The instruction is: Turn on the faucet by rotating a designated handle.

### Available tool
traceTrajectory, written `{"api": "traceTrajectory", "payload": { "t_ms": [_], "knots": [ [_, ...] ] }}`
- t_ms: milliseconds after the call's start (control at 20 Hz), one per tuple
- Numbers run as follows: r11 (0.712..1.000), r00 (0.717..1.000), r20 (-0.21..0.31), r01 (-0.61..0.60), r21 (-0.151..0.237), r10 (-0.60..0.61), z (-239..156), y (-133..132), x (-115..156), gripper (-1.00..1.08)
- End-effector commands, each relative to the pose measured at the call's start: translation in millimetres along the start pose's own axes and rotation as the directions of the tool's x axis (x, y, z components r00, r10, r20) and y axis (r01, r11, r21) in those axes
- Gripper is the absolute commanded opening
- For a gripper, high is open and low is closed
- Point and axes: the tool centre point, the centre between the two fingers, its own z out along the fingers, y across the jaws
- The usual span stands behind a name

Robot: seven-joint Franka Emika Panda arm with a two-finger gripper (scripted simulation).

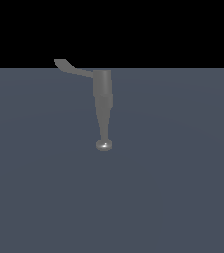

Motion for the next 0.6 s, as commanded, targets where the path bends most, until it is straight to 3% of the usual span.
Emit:
{"api": "traceTrajectory", "payload": {
  "t_ms": [0, 550],
  "knots": [
    [1.000, 1.000, 0.000, 0.000, 0.000, 0.000, 0, 0, 0, -1.00],
    [0.999, 0.999, -0.016, 0.034, 0.012, -0.034, -2, -21, 6, -1.00]
  ]
}}
